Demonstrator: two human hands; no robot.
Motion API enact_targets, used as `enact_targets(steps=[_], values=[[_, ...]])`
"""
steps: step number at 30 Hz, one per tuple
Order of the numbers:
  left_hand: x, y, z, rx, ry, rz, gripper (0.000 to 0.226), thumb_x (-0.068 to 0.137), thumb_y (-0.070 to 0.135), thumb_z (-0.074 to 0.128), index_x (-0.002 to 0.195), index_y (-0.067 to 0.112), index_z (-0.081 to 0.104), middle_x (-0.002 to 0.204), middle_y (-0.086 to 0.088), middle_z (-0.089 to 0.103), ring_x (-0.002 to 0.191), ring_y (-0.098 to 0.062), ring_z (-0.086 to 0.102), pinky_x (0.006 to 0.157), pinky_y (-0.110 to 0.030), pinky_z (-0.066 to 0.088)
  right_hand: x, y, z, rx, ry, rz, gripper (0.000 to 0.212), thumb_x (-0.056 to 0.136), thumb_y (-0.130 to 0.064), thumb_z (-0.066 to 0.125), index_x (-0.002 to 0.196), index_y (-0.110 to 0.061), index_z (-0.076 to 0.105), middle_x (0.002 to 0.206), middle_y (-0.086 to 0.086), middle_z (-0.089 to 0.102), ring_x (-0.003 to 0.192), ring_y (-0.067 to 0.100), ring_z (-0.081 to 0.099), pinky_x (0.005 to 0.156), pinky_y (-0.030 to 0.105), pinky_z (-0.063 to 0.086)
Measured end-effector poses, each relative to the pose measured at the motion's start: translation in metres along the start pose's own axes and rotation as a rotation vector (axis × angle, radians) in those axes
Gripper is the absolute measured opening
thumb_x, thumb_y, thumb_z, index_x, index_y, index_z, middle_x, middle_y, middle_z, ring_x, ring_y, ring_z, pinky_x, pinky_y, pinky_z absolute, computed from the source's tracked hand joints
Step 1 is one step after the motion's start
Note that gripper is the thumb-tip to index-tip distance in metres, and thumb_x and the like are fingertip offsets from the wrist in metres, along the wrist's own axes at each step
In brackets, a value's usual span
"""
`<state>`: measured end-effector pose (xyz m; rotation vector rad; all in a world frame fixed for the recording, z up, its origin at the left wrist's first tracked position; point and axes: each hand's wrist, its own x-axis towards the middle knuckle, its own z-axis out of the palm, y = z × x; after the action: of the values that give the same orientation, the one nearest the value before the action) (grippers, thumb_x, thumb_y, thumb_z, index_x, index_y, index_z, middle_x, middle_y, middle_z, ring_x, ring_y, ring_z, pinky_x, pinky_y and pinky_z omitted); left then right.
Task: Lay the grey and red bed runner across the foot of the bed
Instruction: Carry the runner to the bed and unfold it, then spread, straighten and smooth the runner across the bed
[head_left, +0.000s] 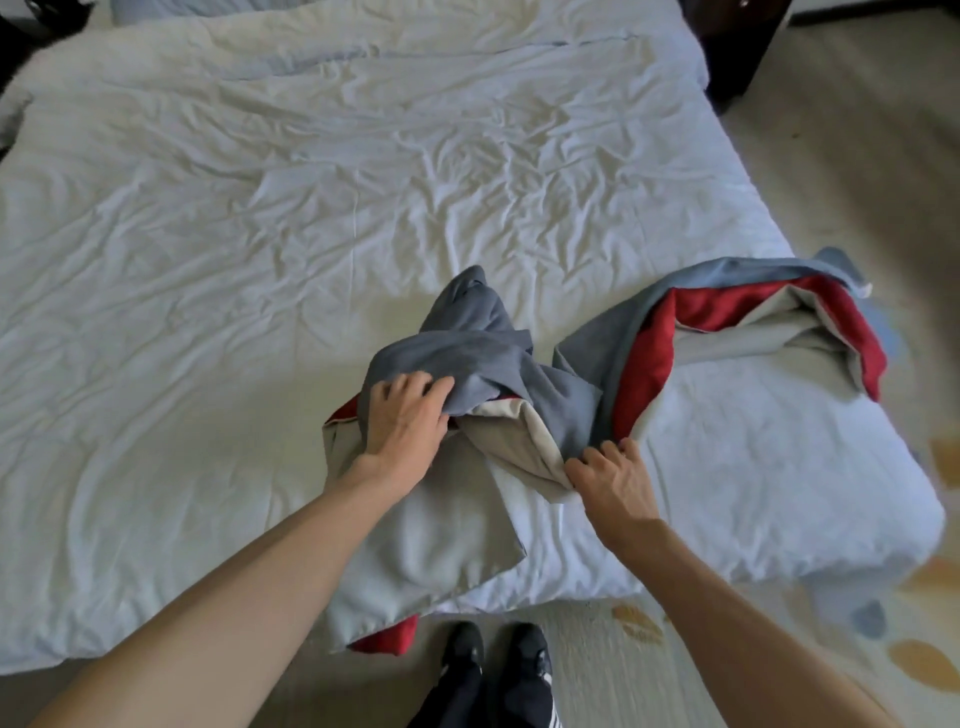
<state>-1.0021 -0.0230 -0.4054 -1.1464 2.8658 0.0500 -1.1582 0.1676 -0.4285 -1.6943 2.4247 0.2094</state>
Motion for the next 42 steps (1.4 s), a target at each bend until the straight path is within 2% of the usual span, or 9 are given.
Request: enact_targets(steps=[4,15,19,22,26,29,34,40,42], values=[[-0.011,0.029,0.019,0.006,-0.114,0.098,0.022,0.091,0.023,0.05,0.109,0.024,0.061,0.105,0.001,0.061,0.103,-0.021,0.052,0.086,-0.035,0.032,-0.022,0.013,0.021,0.024,-0.132,0.074,0.023,0.071,-0.001,0.066,0.088,-0.016,0.06,0.083,0.004,0.062,0.085,0.028,0.057,0.09,0.04,0.036],[-0.047,0.071,0.061,0.06,-0.34,0.366,0.016,0.084,0.028,0.048,0.091,0.019,0.06,0.097,-0.001,0.055,0.099,-0.022,0.048,0.081,-0.036,0.025,-0.036,0.01,0.046,0.068,-0.019,0.096,0.056,0.071,-0.004,0.065,0.121,-0.012,0.042,0.1,0.008,0.053,0.091,0.028,0.051,0.092,0.044,0.035],[-0.061,0.072,0.072,0.083,-0.488,0.442,0.02,0.083,0.034,0.045,0.086,0.021,0.06,0.096,0.001,0.054,0.099,-0.02,0.046,0.086,-0.037,0.027,-0.039,0.006,0.05,0.071,-0.044,-0.006,0.033,0.073,-0.001,0.062,0.104,-0.01,0.054,0.094,0.008,0.06,0.089,0.029,0.053,0.086,0.04,0.035],[-0.066,0.071,0.077,0.129,-0.56,0.483,0.022,0.083,0.034,0.043,0.084,0.021,0.062,0.095,0.001,0.056,0.097,-0.02,0.048,0.085,-0.036,0.029,-0.047,0.008,0.055,0.051,-0.149,-0.016,0.02,0.082,-0.005,0.057,0.1,-0.013,0.062,0.096,0.006,0.062,0.094,0.027,0.052,0.09,0.04,0.034],[-0.067,0.07,0.073,-0.153,-0.378,0.385,0.015,0.082,0.025,0.05,0.084,0.015,0.061,0.086,-0.003,0.06,0.084,-0.024,0.058,0.07,-0.031,0.037,-0.054,0.013,0.062,0.052,-0.299,0.025,0.023,0.081,-0.013,0.06,0.104,-0.017,0.064,0.109,0.007,0.059,0.103,0.027,0.05,0.091,0.038,0.034],[-0.058,0.065,0.062,-0.259,-0.155,0.339,0.01,0.077,0.017,0.06,0.085,0.012,0.064,0.083,-0.004,0.062,0.074,-0.026,0.061,0.057,-0.032,0.044,-0.051,0.011,0.057,0.167,-0.18,0.068,0.033,0.074,-0.018,0.053,0.107,-0.015,0.06,0.1,0.008,0.059,0.091,0.027,0.053,0.079,0.037,0.034],[-0.034,0.042,0.039,-0.304,0.057,0.173,0.014,0.075,0.01,0.066,0.09,0.009,0.065,0.086,-0.007,0.062,0.065,-0.031,0.062,0.05,-0.03,0.044,-0.02,0.001,0.034,0.29,0.042,0.108,0.017,0.075,-0.021,0.05,0.086,-0.009,0.056,0.081,0.007,0.056,0.074,0.029,0.052,0.068,0.037,0.038],[-0.016,-0.006,0.014,-0.249,0.079,-0.011,0.018,0.079,0.018,0.065,0.094,0.011,0.063,0.092,-0.01,0.061,0.078,-0.034,0.062,0.059,-0.037,0.046,0.027,-0.03,0.004,0.37,0.192,0.09,0.011,0.072,-0.013,0.061,0.076,-0.004,0.057,0.074,0.016,0.059,0.069,0.036,0.056,0.064,0.04,0.041],[-0.009,-0.025,0.01,-0.206,0.041,-0.047,0.02,0.08,0.022,0.063,0.097,0.012,0.062,0.093,-0.01,0.06,0.08,-0.036,0.061,0.061,-0.037,0.045,0.043,-0.043,-0.001,0.364,0.175,0.074,0.013,0.077,-0.018,0.058,0.083,-0.006,0.059,0.08,0.012,0.06,0.075,0.035,0.057,0.069,0.039,0.041]])
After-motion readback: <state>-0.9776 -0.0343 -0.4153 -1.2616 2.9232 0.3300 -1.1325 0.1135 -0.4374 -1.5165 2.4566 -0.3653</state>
